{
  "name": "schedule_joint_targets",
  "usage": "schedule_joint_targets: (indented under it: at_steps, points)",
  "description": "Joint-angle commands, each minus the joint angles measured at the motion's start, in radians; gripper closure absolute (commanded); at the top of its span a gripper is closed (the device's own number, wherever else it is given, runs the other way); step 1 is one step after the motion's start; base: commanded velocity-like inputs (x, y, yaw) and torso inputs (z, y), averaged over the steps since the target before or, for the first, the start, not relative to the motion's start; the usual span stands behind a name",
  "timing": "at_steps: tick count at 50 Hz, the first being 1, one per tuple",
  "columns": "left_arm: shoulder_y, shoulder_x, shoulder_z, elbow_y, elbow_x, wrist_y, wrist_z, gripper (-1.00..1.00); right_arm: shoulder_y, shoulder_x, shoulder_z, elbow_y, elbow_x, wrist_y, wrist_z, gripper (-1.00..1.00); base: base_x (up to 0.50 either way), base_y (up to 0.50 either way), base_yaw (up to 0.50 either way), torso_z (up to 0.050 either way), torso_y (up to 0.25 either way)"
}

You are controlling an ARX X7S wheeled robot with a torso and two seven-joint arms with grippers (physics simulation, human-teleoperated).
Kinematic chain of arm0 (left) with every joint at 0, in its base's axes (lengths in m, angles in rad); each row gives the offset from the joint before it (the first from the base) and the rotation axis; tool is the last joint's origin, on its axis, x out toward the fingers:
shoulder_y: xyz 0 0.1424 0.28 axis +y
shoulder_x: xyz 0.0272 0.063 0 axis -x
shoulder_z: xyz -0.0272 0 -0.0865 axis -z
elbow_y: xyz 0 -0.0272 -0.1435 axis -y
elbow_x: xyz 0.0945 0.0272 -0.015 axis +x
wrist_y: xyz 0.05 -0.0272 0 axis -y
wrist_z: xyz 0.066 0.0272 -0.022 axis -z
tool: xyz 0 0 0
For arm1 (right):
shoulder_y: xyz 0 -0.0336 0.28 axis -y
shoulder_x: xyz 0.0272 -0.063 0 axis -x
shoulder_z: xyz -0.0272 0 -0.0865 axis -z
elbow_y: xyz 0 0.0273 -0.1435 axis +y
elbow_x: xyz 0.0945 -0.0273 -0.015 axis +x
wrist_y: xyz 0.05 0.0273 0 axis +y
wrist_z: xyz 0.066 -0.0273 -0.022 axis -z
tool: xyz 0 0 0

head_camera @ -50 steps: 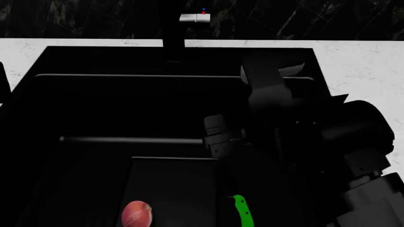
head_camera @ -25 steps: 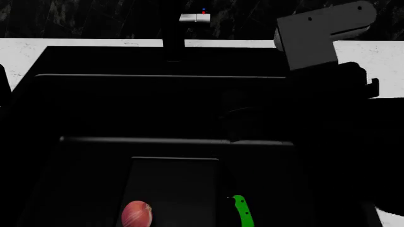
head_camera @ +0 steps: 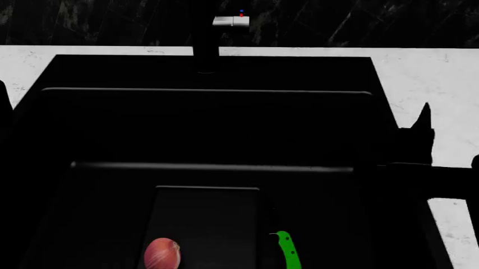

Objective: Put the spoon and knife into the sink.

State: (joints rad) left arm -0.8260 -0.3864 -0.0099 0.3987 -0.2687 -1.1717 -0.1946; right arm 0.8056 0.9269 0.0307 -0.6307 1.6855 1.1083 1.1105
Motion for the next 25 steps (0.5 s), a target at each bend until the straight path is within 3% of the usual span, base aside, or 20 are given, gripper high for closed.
schedule_joint_targets:
  at_steps: [1, 13, 20, 25]
  points:
    - [0.005, 0.0, -0.001, -0.008, -0.001, 0.012, -0.001, -1.0, -0.262, 0.082, 0.3, -0.205, -0.066, -0.06, -0.103, -1.0, 0.0, 0.0, 0.0, 0.0, 0.0]
    - [0.021, 0.0, -0.01, 0.006, -0.007, 0.009, -0.006, -1.0, -0.413, 0.026, 0.513, -0.25, -0.234, -0.086, -0.312, -1.0, 0.0, 0.0, 0.0, 0.0, 0.0]
    - [0.019, -0.001, -0.016, 0.017, -0.012, -0.008, -0.009, -1.0, -0.423, 0.022, 0.502, -0.235, -0.255, -0.081, -0.314, -1.0, 0.0, 0.0, 0.0, 0.0, 0.0]
    - [-0.002, 0.001, -0.045, 0.074, -0.023, -0.106, -0.034, -1.0, -0.396, 0.034, 0.463, -0.224, -0.245, -0.076, -0.298, -1.0, 0.0, 0.0, 0.0, 0.0, 0.0]
